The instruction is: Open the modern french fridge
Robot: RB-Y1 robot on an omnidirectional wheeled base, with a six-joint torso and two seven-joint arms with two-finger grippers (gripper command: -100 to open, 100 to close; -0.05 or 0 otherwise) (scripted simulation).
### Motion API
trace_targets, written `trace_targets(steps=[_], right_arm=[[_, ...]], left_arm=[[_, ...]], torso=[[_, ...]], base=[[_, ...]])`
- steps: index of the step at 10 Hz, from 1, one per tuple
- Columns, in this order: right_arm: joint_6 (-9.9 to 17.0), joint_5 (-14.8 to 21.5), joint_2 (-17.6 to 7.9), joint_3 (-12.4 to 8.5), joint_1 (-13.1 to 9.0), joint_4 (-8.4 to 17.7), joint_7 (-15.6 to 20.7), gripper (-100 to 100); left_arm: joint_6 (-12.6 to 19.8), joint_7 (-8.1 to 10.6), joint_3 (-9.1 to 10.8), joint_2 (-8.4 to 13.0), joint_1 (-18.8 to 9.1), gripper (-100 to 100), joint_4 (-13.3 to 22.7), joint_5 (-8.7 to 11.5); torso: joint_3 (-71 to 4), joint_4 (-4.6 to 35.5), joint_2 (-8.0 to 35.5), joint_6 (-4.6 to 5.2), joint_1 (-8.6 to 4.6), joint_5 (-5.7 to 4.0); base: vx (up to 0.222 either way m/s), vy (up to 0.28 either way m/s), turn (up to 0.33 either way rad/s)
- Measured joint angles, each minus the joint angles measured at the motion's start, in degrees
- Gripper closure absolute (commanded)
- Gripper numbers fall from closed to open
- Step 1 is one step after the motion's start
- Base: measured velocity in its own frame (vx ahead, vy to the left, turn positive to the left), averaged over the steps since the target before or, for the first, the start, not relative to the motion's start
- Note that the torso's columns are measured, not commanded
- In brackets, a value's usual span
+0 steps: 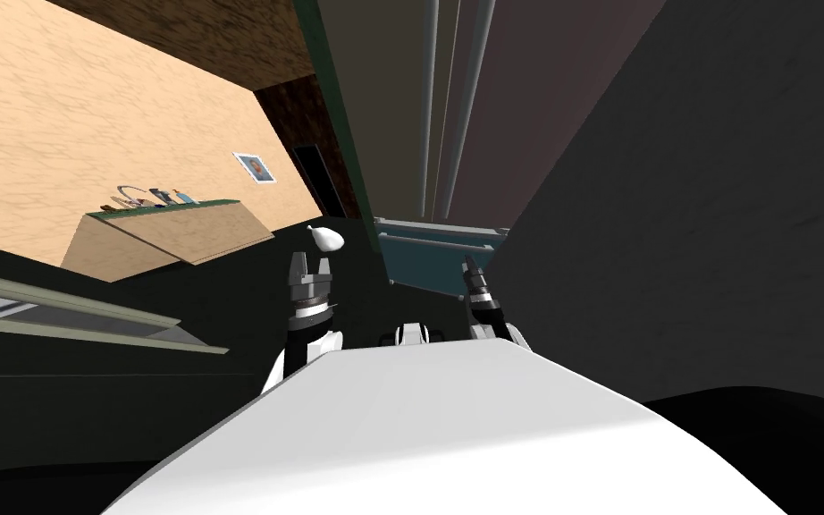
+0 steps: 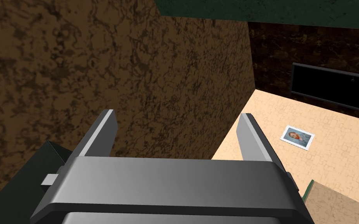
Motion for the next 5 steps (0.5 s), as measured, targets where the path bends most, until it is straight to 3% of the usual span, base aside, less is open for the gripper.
trace_targets(steps=[2, 5], right_arm=[[3.44, 2.72, -0.61, 0.69, 0.21, 0.34, 0.36, -100], [7.75, 7.06, -0.85, 1.55, -0.04, 3.03, 1.15, -100]], left_arm=[[0.0, 0.0, 0.0, 0.0, 0.0, 0, 0.0, 0.0], [0.0, 0.0, 0.0, 0.0, 0.0, 0, 0.0, 0.0]], torso=[[-0.01, 0.0, -0.02, 0.0, 0.0, 0.0], [0.01, 0.01, 0.03, 0.01, -0.03, 0.0]], base=[[0.05, 0.034, 0.072], [0.053, 0.035, 0.09]])
